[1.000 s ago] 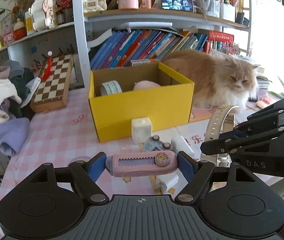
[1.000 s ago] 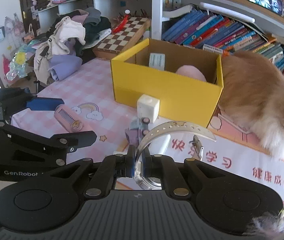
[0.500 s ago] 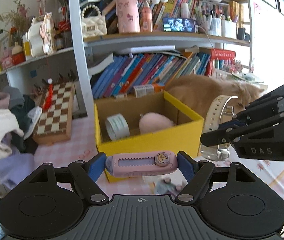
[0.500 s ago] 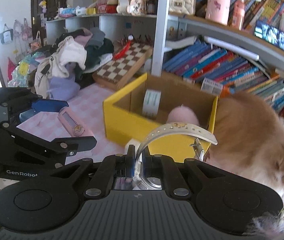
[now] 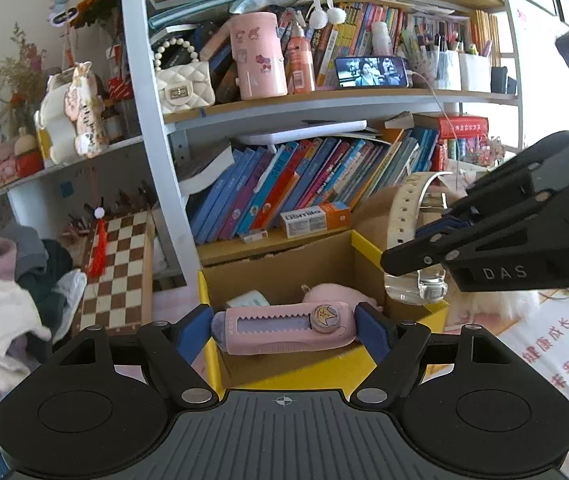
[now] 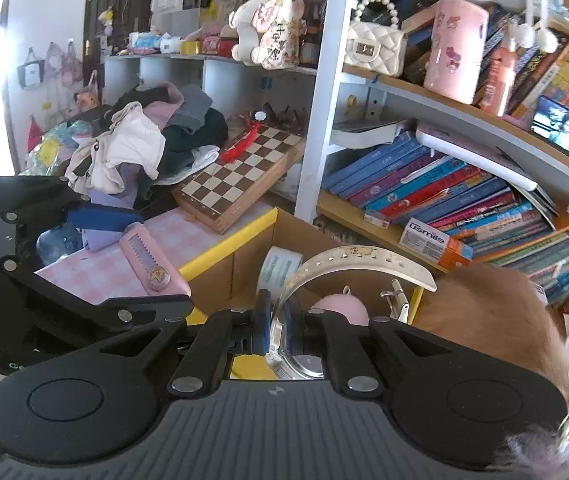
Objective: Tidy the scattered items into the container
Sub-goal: 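Carry the watch and pink item with both grippers over the yellow box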
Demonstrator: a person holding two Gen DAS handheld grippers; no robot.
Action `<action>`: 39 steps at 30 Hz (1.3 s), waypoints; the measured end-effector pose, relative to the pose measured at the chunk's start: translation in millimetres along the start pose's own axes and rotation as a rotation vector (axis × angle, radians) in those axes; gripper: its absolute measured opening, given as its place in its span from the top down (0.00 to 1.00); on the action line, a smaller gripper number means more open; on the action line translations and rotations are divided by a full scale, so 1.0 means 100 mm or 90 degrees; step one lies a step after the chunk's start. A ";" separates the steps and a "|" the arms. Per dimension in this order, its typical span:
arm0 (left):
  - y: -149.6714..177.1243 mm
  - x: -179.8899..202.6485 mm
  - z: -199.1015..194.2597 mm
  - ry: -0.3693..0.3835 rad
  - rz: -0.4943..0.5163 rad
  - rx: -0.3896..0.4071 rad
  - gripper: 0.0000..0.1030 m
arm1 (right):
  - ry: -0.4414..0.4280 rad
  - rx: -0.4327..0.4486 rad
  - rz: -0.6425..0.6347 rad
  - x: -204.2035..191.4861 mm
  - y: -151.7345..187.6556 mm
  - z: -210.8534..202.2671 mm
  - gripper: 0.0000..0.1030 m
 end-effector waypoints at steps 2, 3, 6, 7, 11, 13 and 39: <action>-0.03 -0.01 0.09 -0.003 0.007 -0.005 0.24 | -0.006 -0.012 -0.010 0.06 -0.04 0.10 0.94; -0.03 -0.02 0.14 -0.004 0.009 -0.009 0.24 | -0.009 -0.019 -0.017 0.09 -0.06 0.15 0.94; -0.05 -0.04 0.30 -0.006 0.014 -0.023 0.24 | -0.017 -0.040 -0.041 0.17 -0.09 0.32 0.94; -0.05 -0.05 0.35 -0.007 0.016 -0.027 0.24 | -0.021 -0.048 -0.049 0.19 -0.09 0.38 0.94; -0.03 -0.06 0.55 -0.005 0.025 -0.054 0.24 | -0.044 -0.086 -0.062 0.27 -0.05 0.61 0.94; -0.01 -0.05 0.65 -0.003 0.033 -0.069 0.24 | -0.059 -0.108 -0.067 0.29 -0.02 0.73 0.94; 0.37 0.05 1.52 0.082 0.096 -0.236 0.24 | -0.175 -0.324 -0.062 0.46 0.59 1.57 0.94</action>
Point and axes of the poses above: each gripper's, at about its wrist camera, not at the fingertips, and z roughly the way its jaws point, x to its right, y to its underside, the point moved 10 cm from there along z, roughly the way its jaws point, and after that the axes turned 9 degrees about z, right-handed, at the moved point
